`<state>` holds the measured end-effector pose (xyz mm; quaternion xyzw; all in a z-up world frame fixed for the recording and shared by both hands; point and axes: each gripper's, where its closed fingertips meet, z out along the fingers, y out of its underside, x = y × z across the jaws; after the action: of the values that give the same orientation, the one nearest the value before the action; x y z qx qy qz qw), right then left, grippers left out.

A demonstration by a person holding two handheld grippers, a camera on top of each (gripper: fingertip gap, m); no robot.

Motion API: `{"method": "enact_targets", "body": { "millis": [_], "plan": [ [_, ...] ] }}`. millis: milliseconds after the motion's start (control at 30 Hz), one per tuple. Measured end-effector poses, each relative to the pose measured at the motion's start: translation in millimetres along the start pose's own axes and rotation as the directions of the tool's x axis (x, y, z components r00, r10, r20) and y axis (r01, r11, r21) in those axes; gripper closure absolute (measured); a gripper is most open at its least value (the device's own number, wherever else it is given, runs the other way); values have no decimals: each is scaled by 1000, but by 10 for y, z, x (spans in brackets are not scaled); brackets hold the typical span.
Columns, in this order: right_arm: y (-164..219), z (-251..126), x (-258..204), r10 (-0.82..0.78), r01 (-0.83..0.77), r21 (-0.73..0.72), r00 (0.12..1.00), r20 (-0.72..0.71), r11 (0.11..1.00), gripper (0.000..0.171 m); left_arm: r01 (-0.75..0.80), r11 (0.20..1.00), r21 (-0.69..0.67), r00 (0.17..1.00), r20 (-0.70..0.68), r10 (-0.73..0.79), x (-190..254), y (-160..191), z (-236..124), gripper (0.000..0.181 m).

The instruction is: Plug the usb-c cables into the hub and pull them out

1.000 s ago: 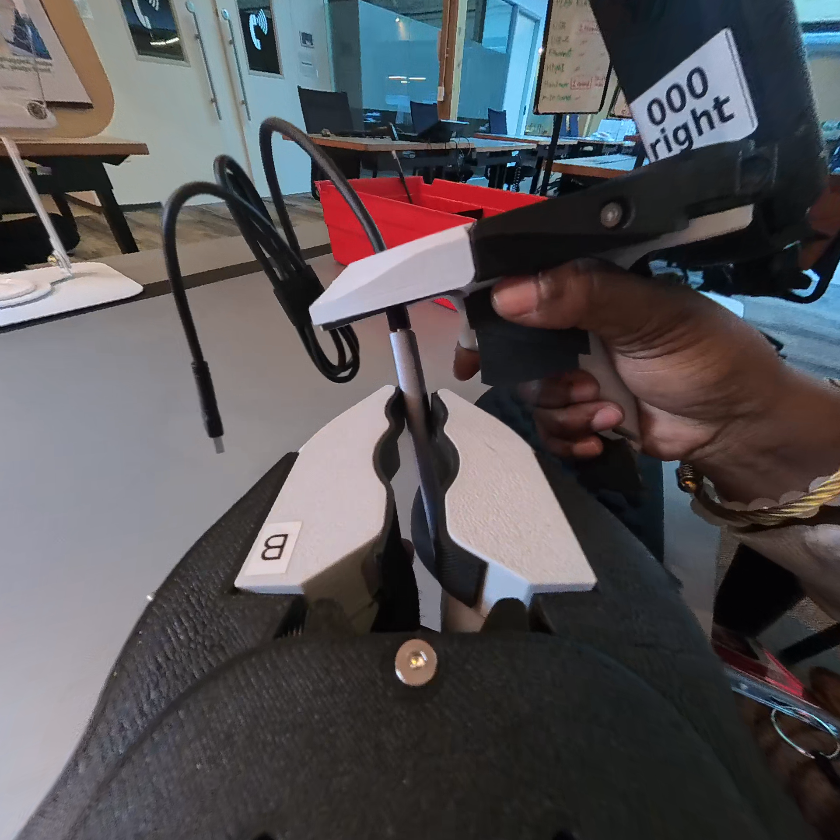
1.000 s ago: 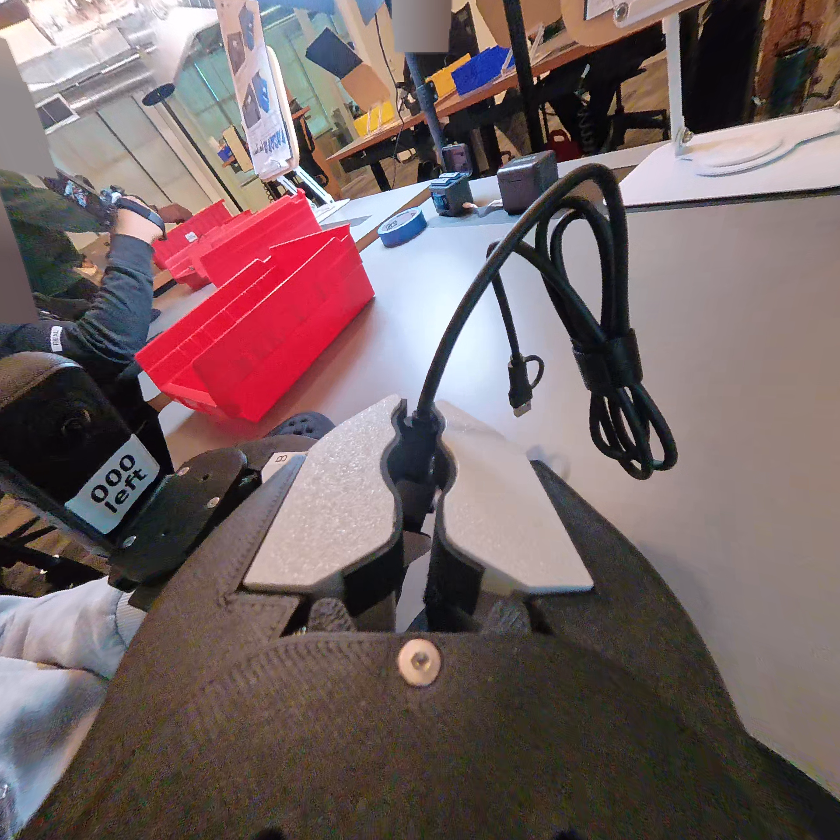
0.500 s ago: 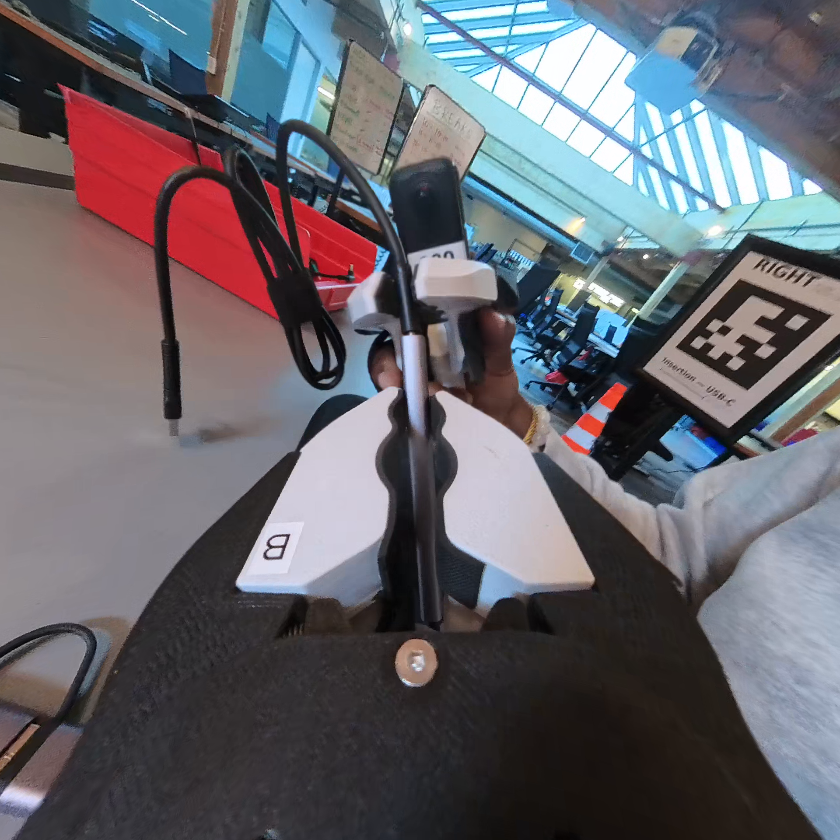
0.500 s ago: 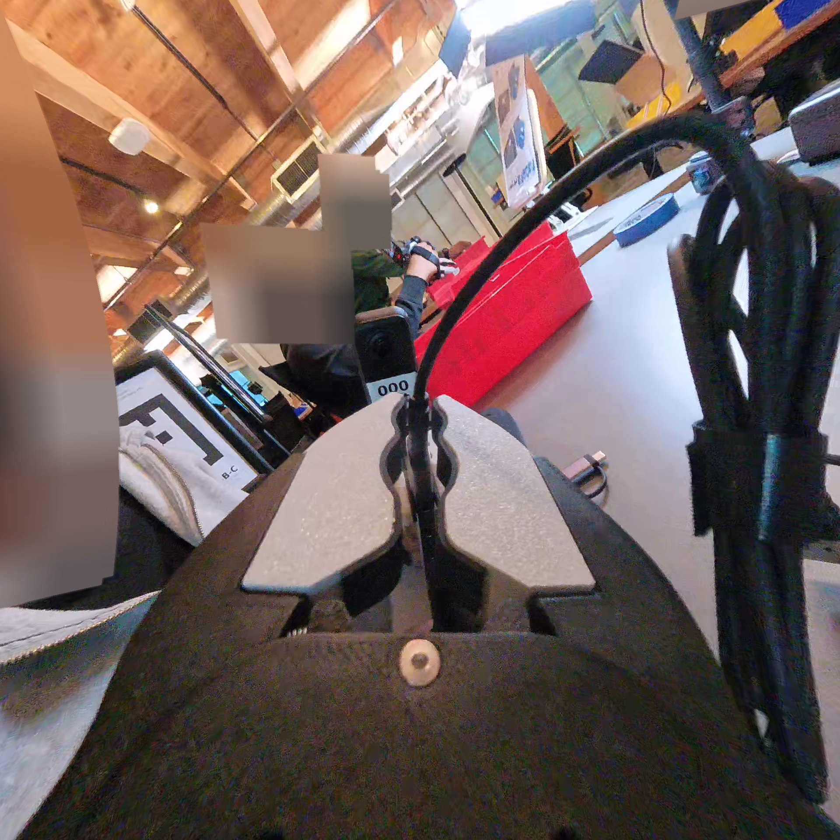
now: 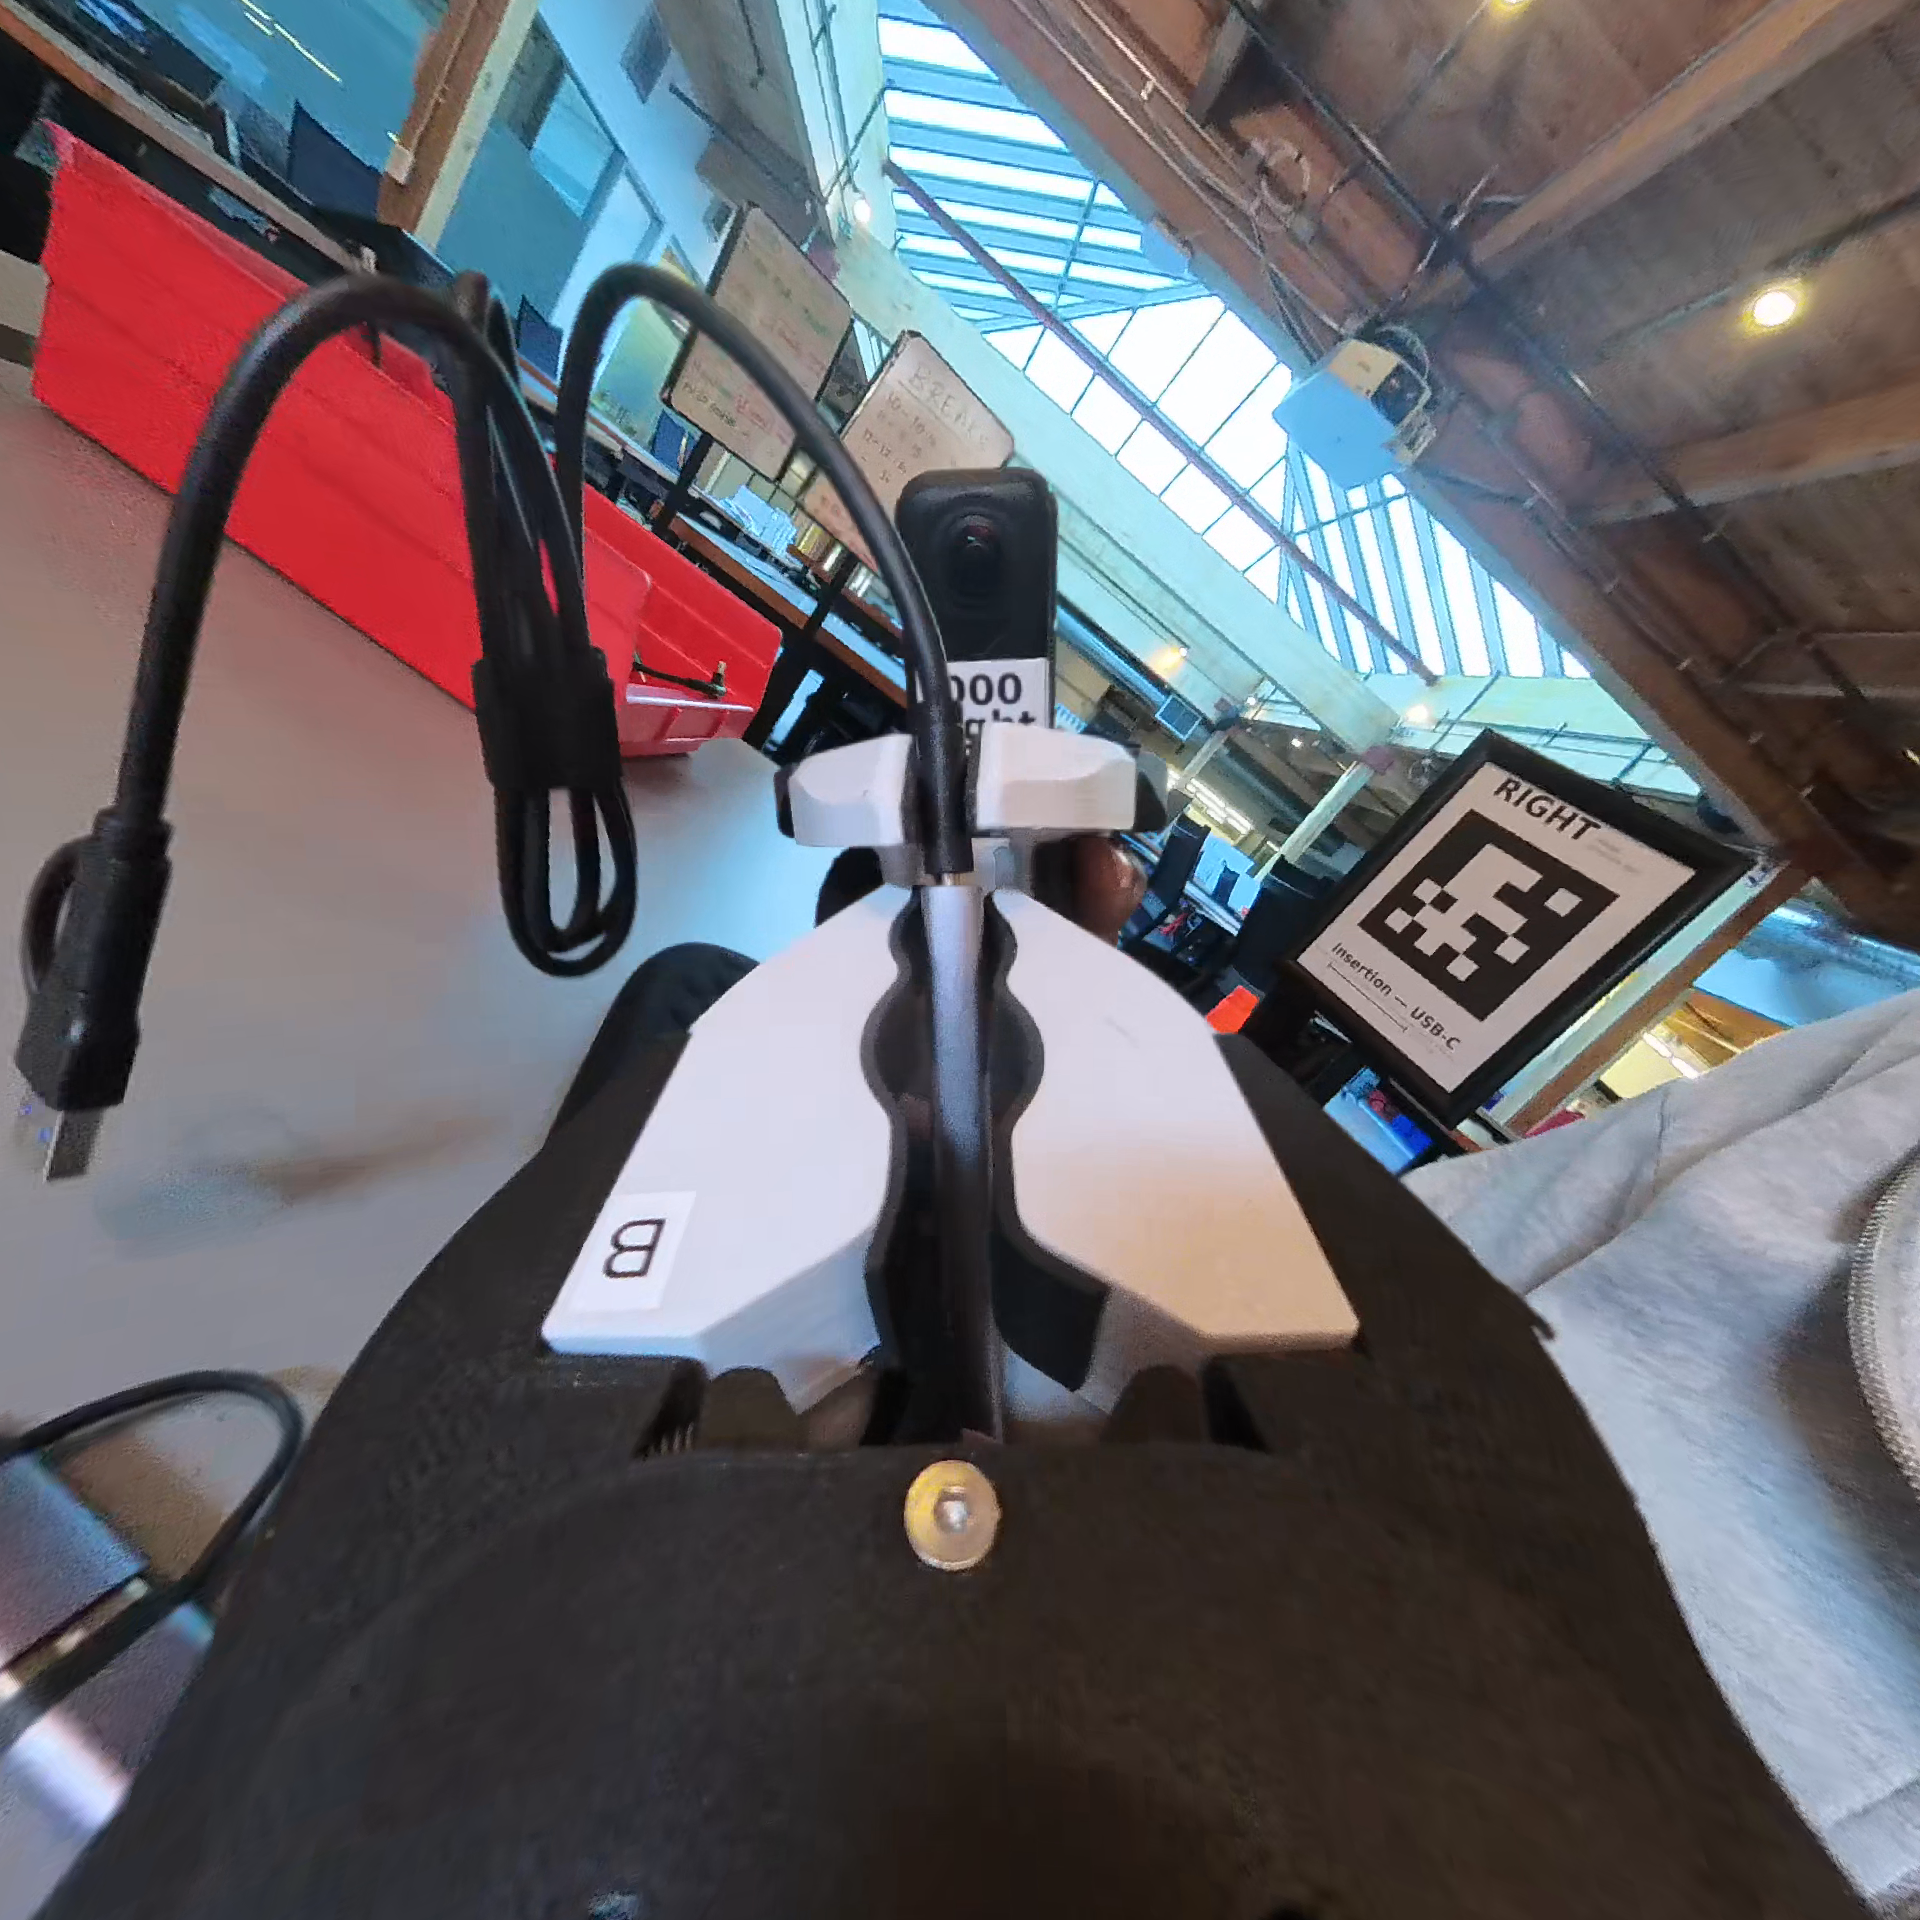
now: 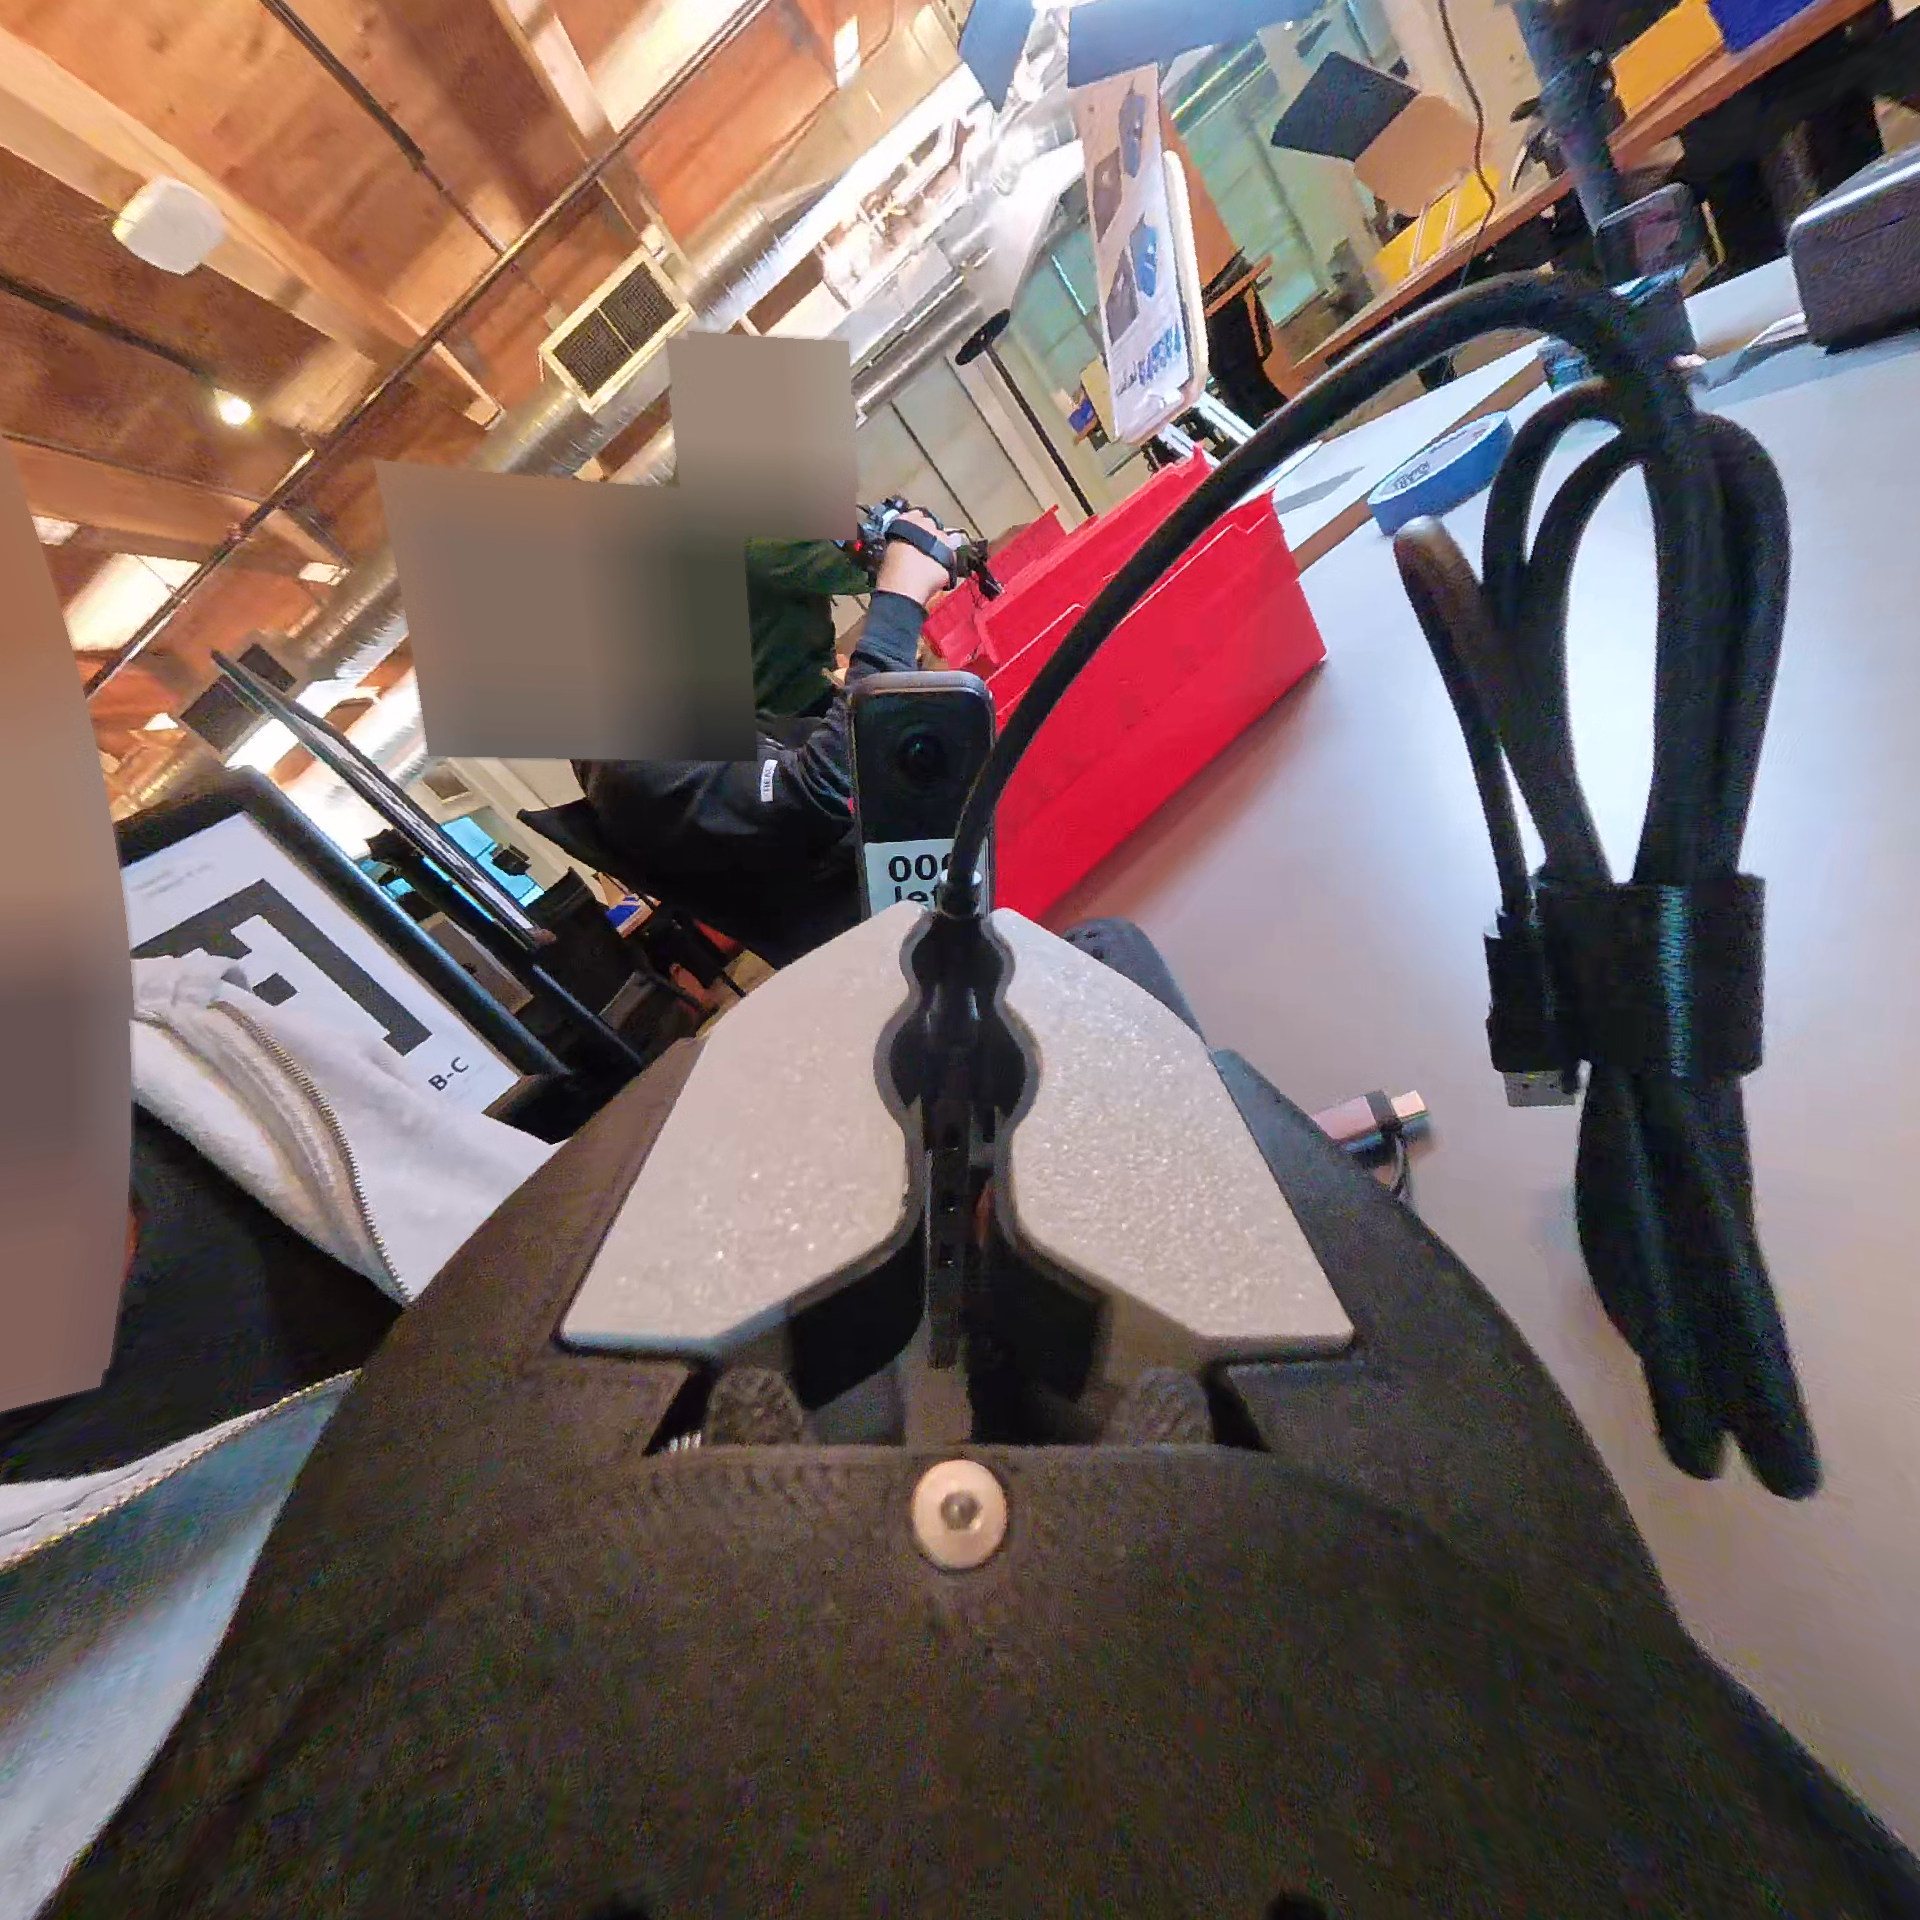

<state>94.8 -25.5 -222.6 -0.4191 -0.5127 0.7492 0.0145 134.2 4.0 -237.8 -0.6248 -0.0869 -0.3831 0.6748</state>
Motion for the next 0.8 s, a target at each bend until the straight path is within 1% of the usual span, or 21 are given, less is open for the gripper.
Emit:
{"method": "enact_targets", "body": {
  "millis": [33, 200, 233, 267, 300, 333, 367, 400, 433, 467, 500, 567, 600, 667, 733, 800],
  "plan": [
    [-7, 10, -3, 2, -2, 0, 1000, -2, 1000, 167, 1, 1000, 7, 1000, 1, -1, 1, -11, -9, 172],
    [-40, 85, 6, 4, -3, 32, 1000, -21, 999, 168, 12, 999, 46, 1000, -5, -12, -1, -68, -52, 171],
    [-249, 27, 47, 29, -22, 163, 999, -36, 986, 167, 4, 1000, -1, 999, -36, -4, 43, 15, -47, 172],
    [-705, -297, 60, 79, -84, 415, 996, 28, 906, 166, -47, 992, -115, 996, -79, 38, 178, 245, 13, 172],
    [-1082, -685, 114, 89, -111, 568, 994, 66, 816, 165, -140, 970, -197, 989, -81, 126, 261, 466, 71, 172],
    [-1195, -820, 134, 34, -24, 539, 999, -8, 842, 165, -157, 966, -204, 986, -84, 143, 314, 526, 88, 172],
    [-1112, -724, 93, -36, 75, 376, 993, -110, 924, 165, -110, 986, -125, 993, -61, 103, 269, 406, 47, 172],
    [-1033, -628, 33, -128, 175, 239, 971, -200, 955, 165, -30, 999, -15, 997, -68, 29, 225, 210, -19, 172],
    [-986, -574, -60, -205, 242, 130, 947, -247, 962, 165, 36, 998, 56, 994, -105, -30, 219, 73, -76, 172],
    [-990, -577, -162, -262, 286, 54, 926, -273, 957, 164, 59, 995, 80, 992, -116, -49, 212, 29, -96, 172],
    [-1035, -623, -265, -291, 307, 14, 915, -280, 952, 164, 47, 996, 74, 993, -111, -39, 212, 44, -85, 172],
    [-1251, -813, -441, -333, 353, 5, 887, -321, 936, 164, 9, 999, 52, 995, -101, -4, 232, 96, -58, 172],
    [-1336, -940, -461, -367, 382, -39, 849, -379, 923, 164, 11, 998, 58, 996, -94, -5, 223, 88, -59, 172],
    [-1436, -1234, -385, -430, 394, -185, 739, -518, 900, 164, 47, 994, 95, 994, -104, -37, 209, 26, -91, 172],
    [-1501, -1470, -347, -464, 363, -290, 668, -582, 886, 164, 85, 988, 128, 991, -117, -70, 198, -32, -124, 172],
    [-1600, -1708, -274, -472, 317, -350, 605, -642, 882, 164, 85, 988, 131, 991, -115, -70, 201, -49, -130, 172]
  ]
}}
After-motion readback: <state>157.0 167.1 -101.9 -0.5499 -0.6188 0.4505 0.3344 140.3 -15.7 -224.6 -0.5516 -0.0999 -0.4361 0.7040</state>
